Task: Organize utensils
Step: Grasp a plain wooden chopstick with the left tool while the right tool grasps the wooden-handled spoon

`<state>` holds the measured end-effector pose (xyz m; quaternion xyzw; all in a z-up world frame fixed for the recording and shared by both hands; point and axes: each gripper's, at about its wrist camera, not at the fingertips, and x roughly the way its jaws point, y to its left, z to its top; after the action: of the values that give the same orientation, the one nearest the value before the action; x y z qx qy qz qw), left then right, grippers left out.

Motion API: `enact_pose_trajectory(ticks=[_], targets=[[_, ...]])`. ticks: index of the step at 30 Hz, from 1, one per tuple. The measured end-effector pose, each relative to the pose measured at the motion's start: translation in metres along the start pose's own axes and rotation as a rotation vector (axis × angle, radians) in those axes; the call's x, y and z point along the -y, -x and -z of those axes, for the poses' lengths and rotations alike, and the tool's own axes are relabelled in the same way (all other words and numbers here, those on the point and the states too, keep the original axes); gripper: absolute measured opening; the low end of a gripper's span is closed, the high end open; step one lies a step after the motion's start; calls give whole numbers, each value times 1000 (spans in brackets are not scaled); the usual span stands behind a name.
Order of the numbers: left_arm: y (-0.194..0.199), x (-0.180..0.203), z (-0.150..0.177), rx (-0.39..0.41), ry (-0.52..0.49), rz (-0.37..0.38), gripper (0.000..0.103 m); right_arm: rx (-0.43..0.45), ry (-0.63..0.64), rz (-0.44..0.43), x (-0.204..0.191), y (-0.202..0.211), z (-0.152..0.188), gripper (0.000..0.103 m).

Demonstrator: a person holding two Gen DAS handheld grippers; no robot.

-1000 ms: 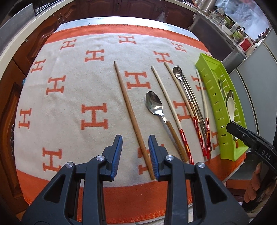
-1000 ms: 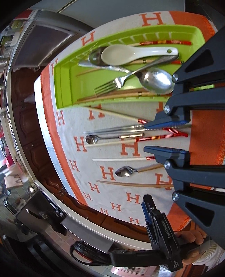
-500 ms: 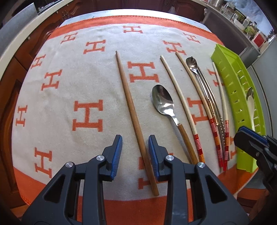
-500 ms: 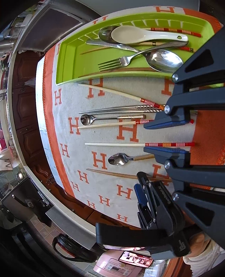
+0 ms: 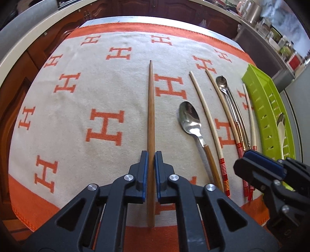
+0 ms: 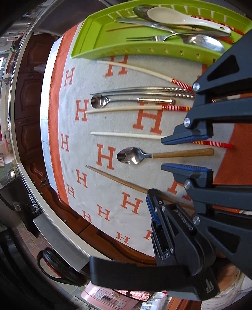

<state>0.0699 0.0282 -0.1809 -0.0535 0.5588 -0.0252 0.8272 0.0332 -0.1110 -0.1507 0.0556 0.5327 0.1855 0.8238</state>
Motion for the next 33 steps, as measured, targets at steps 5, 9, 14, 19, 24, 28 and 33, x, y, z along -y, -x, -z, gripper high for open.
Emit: enact_pose_trajectory(ticks=[5, 9, 14, 19, 24, 28, 33], targets=[[6, -17, -1, 15, 39, 15, 5, -20, 42, 11, -12, -15, -4, 19], [11, -25, -2, 31, 49, 17, 5, -31, 67, 35, -18, -26, -5, 19], [19, -29, -2, 55, 48, 14, 5, -63, 103, 113, -26, -42, 1, 17], [23, -31, 0, 65, 49, 8, 5, -39, 130, 164, -30, -41, 4, 7], [29, -29, 0, 75, 42, 4, 5, -22, 79, 142, -22, -28, 4, 6], [41, -26, -4, 98, 33, 5, 5, 29, 14, 118, -9, -2, -1, 6], [59, -19, -15, 111, 35, 46, 5, 101, -78, 106, 16, 37, -1, 6]])
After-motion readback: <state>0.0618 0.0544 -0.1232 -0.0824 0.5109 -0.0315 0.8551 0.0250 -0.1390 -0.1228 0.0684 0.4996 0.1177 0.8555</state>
